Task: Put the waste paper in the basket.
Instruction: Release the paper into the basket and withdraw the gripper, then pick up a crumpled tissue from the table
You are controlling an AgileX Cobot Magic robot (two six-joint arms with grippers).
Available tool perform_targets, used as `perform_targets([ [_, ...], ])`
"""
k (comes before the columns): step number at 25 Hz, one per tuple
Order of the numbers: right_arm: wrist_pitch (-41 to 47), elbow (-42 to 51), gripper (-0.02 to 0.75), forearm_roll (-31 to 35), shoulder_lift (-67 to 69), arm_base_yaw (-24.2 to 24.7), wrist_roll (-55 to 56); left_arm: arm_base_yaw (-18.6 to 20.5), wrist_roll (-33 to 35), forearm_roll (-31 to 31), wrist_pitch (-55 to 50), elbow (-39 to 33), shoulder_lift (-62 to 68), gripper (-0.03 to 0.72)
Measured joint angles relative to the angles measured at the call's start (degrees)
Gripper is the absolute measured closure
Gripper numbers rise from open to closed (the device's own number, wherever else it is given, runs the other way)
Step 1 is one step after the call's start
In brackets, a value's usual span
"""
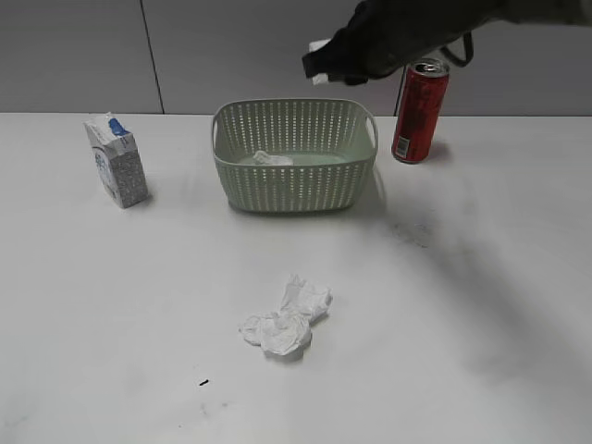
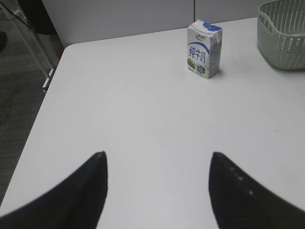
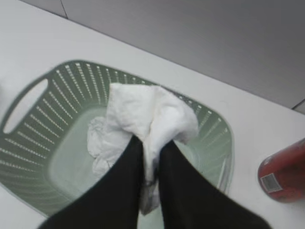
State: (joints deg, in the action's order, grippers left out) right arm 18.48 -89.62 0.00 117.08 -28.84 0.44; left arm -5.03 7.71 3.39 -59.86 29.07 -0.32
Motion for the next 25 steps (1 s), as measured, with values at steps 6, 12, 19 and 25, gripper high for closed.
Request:
perform_targets([
  [6, 11.80, -3.75, 0.145, 0.00, 1.68, 0.00, -0.07, 0.00, 0.00, 0.00, 0.16, 0.00, 0.00, 0.203],
  [12, 31.51, -9.20, 0.206, 0.00, -3.20, 0.67, -4.67, 0.00, 0.00, 1.76, 3.28, 1.87, 5.98, 0.203],
  [19, 48.40, -9.07, 0.209, 4.12, -5.45, 12.06, -8.02, 0.00, 9.58, 13.69, 10.70, 6.75, 32.31, 0.203],
  [25, 48.76, 0.90, 0.209, 6.64, -14.12, 23.75, -9.51, -2.87, 19.81, 19.85, 9.17, 18.77, 58.58, 0.207],
])
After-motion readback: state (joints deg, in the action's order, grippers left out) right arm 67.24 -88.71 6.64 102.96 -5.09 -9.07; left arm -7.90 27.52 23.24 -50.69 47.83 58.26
